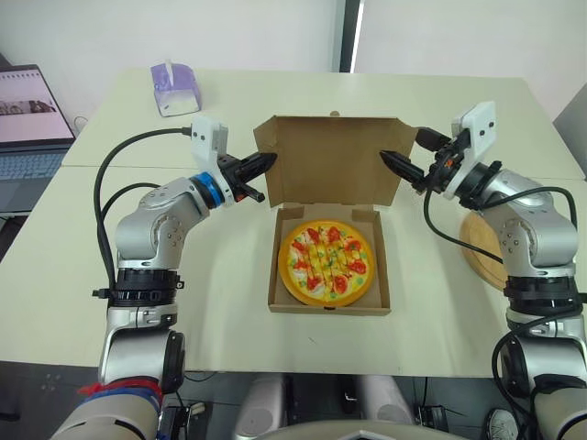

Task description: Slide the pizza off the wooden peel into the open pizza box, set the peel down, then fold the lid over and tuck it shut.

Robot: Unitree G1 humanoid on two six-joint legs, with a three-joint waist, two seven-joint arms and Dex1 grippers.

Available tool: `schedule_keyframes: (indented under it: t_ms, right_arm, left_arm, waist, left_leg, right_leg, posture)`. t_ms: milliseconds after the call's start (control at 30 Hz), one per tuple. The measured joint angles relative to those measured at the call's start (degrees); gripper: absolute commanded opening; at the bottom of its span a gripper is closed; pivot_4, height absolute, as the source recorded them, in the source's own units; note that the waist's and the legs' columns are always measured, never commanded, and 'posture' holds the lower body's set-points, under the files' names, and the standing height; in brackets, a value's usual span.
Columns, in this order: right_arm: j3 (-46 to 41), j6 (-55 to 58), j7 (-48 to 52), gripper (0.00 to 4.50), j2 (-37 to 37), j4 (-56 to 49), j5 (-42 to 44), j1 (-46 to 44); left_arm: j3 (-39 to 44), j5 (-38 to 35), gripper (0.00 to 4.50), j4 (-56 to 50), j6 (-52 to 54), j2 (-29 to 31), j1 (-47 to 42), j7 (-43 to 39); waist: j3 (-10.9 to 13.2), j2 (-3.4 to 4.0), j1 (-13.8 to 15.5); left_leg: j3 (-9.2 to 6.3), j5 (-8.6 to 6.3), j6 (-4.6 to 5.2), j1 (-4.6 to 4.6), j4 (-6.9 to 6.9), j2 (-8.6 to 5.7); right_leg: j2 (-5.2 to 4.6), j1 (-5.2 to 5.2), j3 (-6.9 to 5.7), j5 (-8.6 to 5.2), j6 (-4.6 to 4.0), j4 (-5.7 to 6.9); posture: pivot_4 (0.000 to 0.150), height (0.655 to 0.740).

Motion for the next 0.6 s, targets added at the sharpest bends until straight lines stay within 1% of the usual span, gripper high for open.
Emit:
schedule_keyframes:
  t_ms: [167,233,267,367,400,433,567,600]
  right_arm:
    - [-0.02,-0.07,-0.23,0.95,0.00,-0.52,0.69,0.00]
    - [-0.02,-0.23,-0.30,0.14,0.01,-0.51,0.67,-0.01]
    - [-0.03,-0.31,-0.39,0.01,0.01,-0.50,0.66,-0.01]
    - [-0.05,-0.38,-0.54,0.01,0.10,-0.48,0.62,-0.01]
    - [-0.05,-0.39,-0.60,0.00,0.11,-0.48,0.61,-0.01]
    - [-0.05,-0.40,-0.65,0.00,0.16,-0.48,0.62,-0.01]
    - [-0.01,-0.40,-0.81,0.00,0.71,-0.48,0.62,0.00]
    - [-0.01,-0.40,-0.83,0.00,0.74,-0.48,0.62,0.00]
  left_arm:
    - [-0.01,0.08,0.00,0.24,-0.20,0.00,-0.01,-0.13]
    - [-0.01,0.11,0.00,0.32,-0.39,0.00,-0.01,-0.25]
    - [-0.01,0.14,0.00,0.36,-0.46,0.00,0.00,-0.26]
    - [0.00,0.19,0.00,0.41,-0.69,0.01,0.02,-0.48]
    - [0.03,0.17,0.39,0.40,-0.80,0.01,0.11,-0.53]
    - [0.12,0.07,0.55,0.35,-0.85,0.00,0.28,-0.64]
    - [0.40,-0.40,1.88,-0.94,-0.89,-0.03,1.42,-0.93]
    - [0.59,-0.44,2.12,-1.41,-0.97,-0.04,1.64,-0.84]
  waist:
    - [0.00,0.00,0.01]
    - [0.00,0.00,0.01]
    - [0.00,0.00,0.01]
    - [0.00,0.00,0.00]
    - [0.00,0.00,0.00]
    - [0.00,0.00,0.00]
    - [0.00,0.00,-0.02]
    - [0.00,0.00,-0.02]
  left_leg:
    - [0.00,0.00,0.00,0.00,0.00,0.00]
    - [0.00,0.00,0.00,0.00,0.00,0.00]
    - [0.00,0.00,0.00,0.00,0.00,0.00]
    - [0.00,0.00,0.00,0.00,0.00,0.00]
    - [0.00,0.00,0.00,0.00,0.00,0.00]
    - [0.00,0.00,0.00,0.00,0.00,0.00]
    - [0.00,0.00,0.00,0.00,0.00,0.00]
    - [0.00,0.00,0.00,0.00,0.00,0.00]
  right_leg:
    - [0.00,0.00,0.00,0.00,0.00,0.00]
    - [0.00,0.00,0.00,0.00,0.00,0.00]
    - [0.00,0.00,0.00,0.00,0.00,0.00]
    - [0.00,0.00,0.00,0.00,0.00,0.00]
    - [0.00,0.00,0.00,0.00,0.00,0.00]
    - [0.00,0.00,0.00,0.00,0.00,0.00]
    - [0.00,-0.01,0.00,0.00,0.00,0.01]
    - [0.00,-0.01,0.00,0.00,0.00,0.01]
  posture:
    - [0.150,0.7400]
    - [0.150,0.7400]
    - [0.150,0.7400]
    - [0.150,0.7400]
    - [0.150,0.7400]
    - [0.150,0.7400]
    - [0.150,0.7400]
    - [0.150,0.7400]
